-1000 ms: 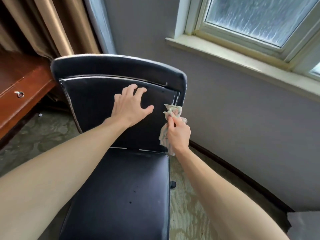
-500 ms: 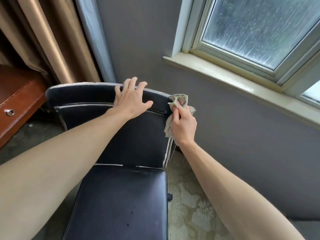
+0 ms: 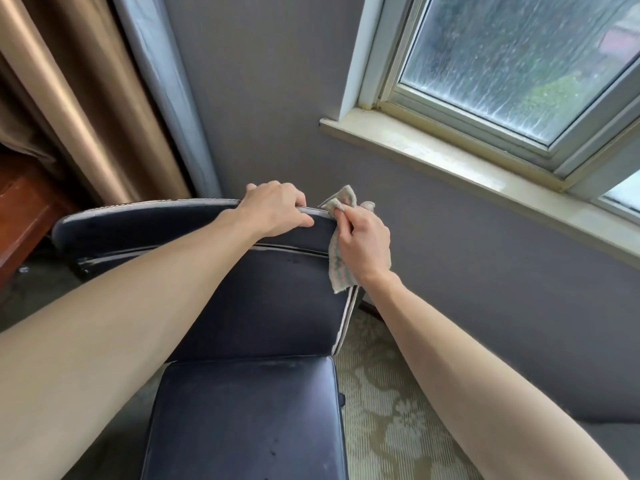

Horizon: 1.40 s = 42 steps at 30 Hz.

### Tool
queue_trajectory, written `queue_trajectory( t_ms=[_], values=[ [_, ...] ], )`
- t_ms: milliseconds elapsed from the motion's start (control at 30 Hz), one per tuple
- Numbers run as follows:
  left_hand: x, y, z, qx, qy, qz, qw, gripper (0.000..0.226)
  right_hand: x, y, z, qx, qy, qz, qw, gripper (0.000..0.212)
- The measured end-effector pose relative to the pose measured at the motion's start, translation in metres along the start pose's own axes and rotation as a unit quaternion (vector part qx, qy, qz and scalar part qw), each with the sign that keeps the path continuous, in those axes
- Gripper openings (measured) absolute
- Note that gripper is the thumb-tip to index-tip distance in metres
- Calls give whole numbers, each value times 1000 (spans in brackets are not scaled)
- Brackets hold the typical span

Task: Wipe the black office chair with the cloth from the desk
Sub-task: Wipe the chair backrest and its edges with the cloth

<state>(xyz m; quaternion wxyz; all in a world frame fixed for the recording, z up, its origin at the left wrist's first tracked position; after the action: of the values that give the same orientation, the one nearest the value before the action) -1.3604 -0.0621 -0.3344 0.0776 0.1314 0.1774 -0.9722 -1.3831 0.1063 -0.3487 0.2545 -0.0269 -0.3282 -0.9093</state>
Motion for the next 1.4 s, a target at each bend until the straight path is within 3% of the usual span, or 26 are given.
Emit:
queue_trajectory(
  t_ms=[167, 433, 733, 1000, 1267, 1400],
  values=[
    [-2, -2, 5, -4, -3, 17, 1000, 22, 4, 12, -8, -22, 33, 40, 998, 26],
    [-6, -15, 0, 0, 6, 27, 1000, 18, -18, -36, 18, 59, 25, -47, 997, 24],
    [-7, -19, 0, 8, 14, 38, 999, 22, -9, 3, 5, -2, 25, 38, 999, 20],
    [-6, -25, -4, -8, 11, 22, 1000, 19, -27, -39, 18, 58, -17, -56, 997, 25],
    [-6, -33, -6, 23, 25, 2, 999, 30, -19, -5, 9, 40, -37, -22, 998, 24],
    [-15, -14, 8, 74, 40, 12, 996, 57, -22, -7, 10, 45, -34, -11, 998, 23]
  ],
)
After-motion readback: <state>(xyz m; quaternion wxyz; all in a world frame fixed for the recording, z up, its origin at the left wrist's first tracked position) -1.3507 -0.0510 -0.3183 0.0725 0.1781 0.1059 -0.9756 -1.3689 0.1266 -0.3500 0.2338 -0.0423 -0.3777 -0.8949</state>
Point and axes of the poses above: each hand's wrist, its own x-axis towards the middle knuckle, its own z-axis out of the back of the hand, y = z × x, the point moved 6 cm from there along x, towards the middle knuckle, and after that the axes turned 15 degrees about y, right-handed, at the moved point
